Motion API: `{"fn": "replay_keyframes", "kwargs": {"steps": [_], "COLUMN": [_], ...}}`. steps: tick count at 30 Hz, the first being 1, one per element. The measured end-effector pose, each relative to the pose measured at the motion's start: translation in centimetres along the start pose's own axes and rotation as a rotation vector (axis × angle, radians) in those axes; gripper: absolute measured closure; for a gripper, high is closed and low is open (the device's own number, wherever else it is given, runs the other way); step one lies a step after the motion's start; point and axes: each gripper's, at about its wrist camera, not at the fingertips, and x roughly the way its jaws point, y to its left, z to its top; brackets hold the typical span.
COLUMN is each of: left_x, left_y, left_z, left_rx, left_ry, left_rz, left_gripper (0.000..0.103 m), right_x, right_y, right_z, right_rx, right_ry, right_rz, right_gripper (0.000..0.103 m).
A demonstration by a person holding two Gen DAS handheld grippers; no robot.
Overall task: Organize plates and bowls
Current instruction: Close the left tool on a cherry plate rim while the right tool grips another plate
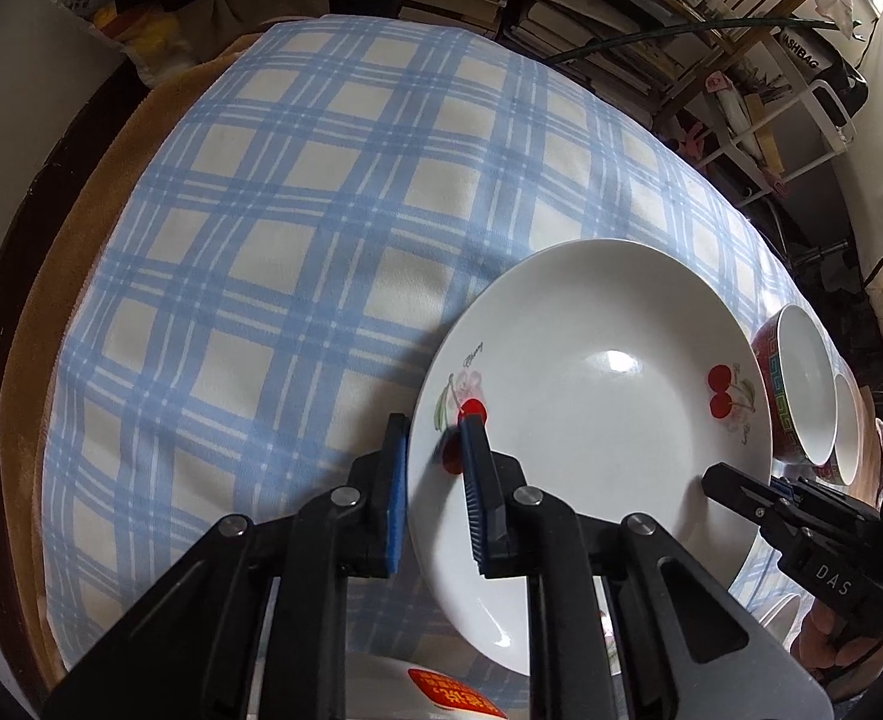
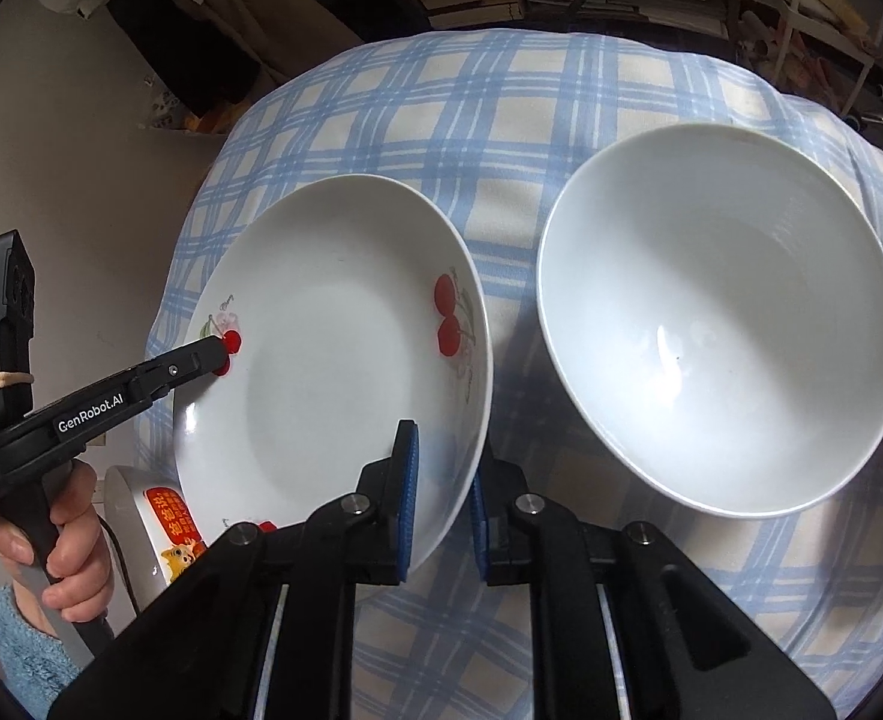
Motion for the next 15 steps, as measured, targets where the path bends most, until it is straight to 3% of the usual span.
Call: {"fn": "replay_keyframes", "kwargs": {"steps": [10, 15], "left_x": [-1.7, -2.8], "left_y": [-0.2, -1.6], "left_z": [-2.0, -3.0], "left_rx": [-0.027, 0.014], "left_ry": [0.016, 0.027], "left_rz": [-0.036, -0.022], "left_gripper": [0.087, 0.087], "right_x": [-1.7, -2.6], "right_y": [1.2, 0.7], "right_z": [-0.4, -1.0], "right_rx": [-0.059, -0.05], "right_ry": [-0.021, -0.025], "right_rz": [-0.025, -0.008], "right_gripper": [0.087, 0.087]}}
